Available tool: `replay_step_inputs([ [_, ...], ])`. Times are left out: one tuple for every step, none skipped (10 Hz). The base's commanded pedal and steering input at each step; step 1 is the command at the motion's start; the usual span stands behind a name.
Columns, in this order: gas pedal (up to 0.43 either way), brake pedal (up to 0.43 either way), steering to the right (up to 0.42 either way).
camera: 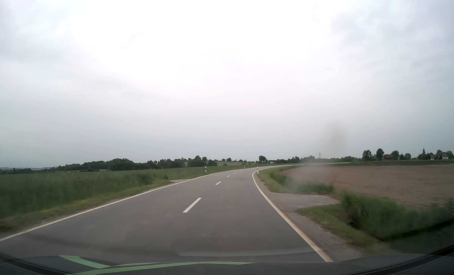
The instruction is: Follow the waypoints while adhering to traffic rules and regulations
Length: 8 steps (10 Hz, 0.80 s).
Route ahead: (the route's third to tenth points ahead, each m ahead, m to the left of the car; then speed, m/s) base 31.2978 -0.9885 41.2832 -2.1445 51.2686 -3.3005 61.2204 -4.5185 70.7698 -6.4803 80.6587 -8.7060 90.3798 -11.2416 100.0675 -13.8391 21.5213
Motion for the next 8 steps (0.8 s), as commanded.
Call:
replay_step_inputs([
  [0.150, 0.000, 0.017],
  [0.150, 0.000, 0.015],
  [0.150, 0.000, 0.015],
  [0.150, 0.000, 0.014],
  [0.157, 0.000, 0.014],
  [0.157, 0.000, 0.014],
  [0.157, 0.000, 0.014],
  [0.157, 0.000, 0.014],
])
